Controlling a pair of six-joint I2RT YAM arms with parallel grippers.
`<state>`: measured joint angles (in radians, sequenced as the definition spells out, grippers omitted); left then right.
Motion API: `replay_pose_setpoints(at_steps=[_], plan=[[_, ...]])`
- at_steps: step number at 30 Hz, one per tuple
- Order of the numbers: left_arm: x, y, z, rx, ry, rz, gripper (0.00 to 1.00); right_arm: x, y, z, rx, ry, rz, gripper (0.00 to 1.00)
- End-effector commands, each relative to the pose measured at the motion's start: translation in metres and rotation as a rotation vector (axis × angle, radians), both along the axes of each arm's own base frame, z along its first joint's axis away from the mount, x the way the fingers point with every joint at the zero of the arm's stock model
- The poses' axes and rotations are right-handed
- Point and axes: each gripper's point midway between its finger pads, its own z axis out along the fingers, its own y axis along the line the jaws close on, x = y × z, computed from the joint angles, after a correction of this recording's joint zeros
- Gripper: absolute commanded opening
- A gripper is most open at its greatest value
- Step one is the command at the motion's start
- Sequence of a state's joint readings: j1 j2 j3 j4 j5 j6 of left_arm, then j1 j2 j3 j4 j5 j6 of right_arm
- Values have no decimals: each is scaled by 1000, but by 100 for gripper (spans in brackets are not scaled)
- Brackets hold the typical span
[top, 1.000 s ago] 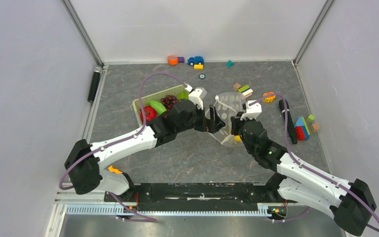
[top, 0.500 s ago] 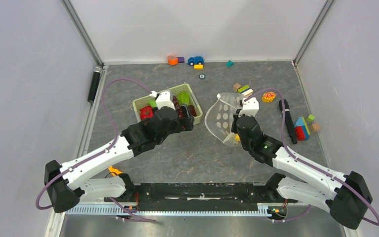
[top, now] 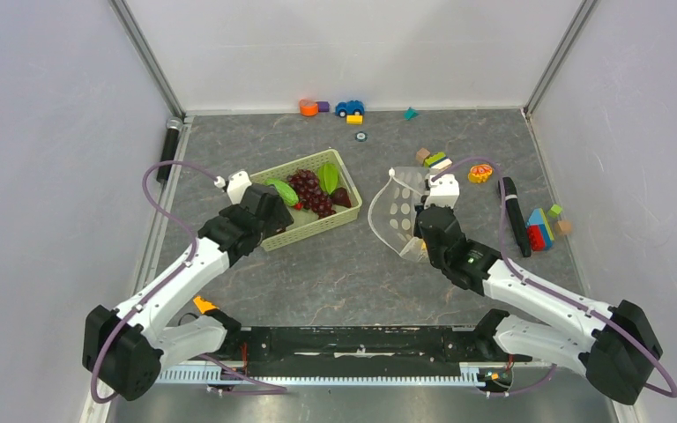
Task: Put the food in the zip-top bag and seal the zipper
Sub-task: Pick up the fake fruit from the bin.
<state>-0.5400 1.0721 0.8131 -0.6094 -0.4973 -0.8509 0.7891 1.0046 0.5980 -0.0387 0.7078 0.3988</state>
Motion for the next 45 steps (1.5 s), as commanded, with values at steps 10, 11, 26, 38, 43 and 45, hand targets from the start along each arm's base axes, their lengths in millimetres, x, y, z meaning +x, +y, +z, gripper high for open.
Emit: replay_pose_setpoints(at_steps=[10,11,26,38,43,45], plan=[[29,-8,-3,-71,-24,-24,99,9,7,14,10,-30,2,5],[30,-6,-4,-62,-22,-16,99,9,7,13,7,-29,-1,5],[46,-2,-38,-21,80,16,91,9,8,11,6,-23,4,5],[47,-4,-52,-11,129,18,65,8,7,12,11,-26,3,5],[45,-3,-38,-21,104,10,49,9,9,12,12,-26,8,5],[42,-3,-28,-37,80,6,46,9,8,12,13,-26,5,5]])
